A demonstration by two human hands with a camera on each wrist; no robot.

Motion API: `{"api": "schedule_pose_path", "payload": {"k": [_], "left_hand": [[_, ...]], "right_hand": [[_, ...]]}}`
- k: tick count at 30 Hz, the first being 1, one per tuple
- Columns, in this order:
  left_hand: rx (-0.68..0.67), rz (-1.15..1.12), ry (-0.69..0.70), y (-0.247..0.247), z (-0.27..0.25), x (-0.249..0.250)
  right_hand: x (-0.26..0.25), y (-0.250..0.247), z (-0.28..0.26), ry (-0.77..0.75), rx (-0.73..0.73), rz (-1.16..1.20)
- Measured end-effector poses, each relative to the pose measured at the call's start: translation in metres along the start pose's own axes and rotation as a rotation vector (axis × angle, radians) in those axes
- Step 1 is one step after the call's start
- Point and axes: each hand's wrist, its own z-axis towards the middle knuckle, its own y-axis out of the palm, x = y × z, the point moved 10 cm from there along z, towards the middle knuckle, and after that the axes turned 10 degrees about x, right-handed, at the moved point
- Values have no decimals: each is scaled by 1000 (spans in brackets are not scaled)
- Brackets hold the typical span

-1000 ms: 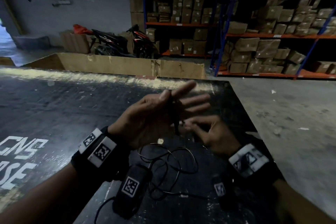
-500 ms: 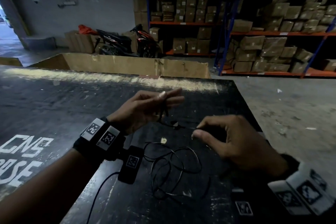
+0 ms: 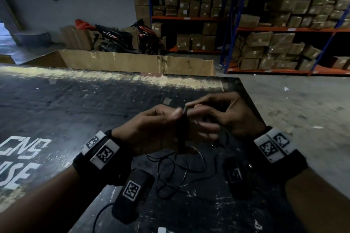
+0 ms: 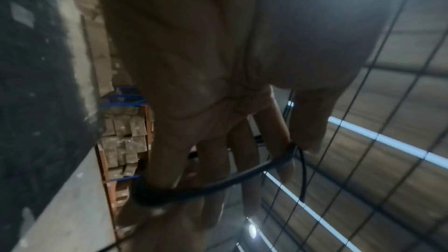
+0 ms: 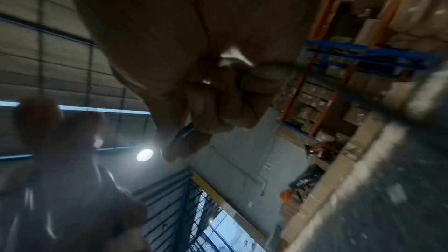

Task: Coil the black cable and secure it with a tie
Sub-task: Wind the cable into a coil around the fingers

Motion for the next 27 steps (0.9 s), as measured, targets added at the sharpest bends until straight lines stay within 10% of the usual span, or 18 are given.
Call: {"api": "schedule_pose_path", "payload": {"k": [8,15,27], "left_hand": [[417,-17,185,-64,9,44],[740,463,217,-97,-5,41],[245,477,-156,-28,-4,-22]], "right_hand": [[76,41,-47,259,-40,-81],[2,32,-53,6,-77,-444],[-54,-6,6,-199,-84,-373]]}}
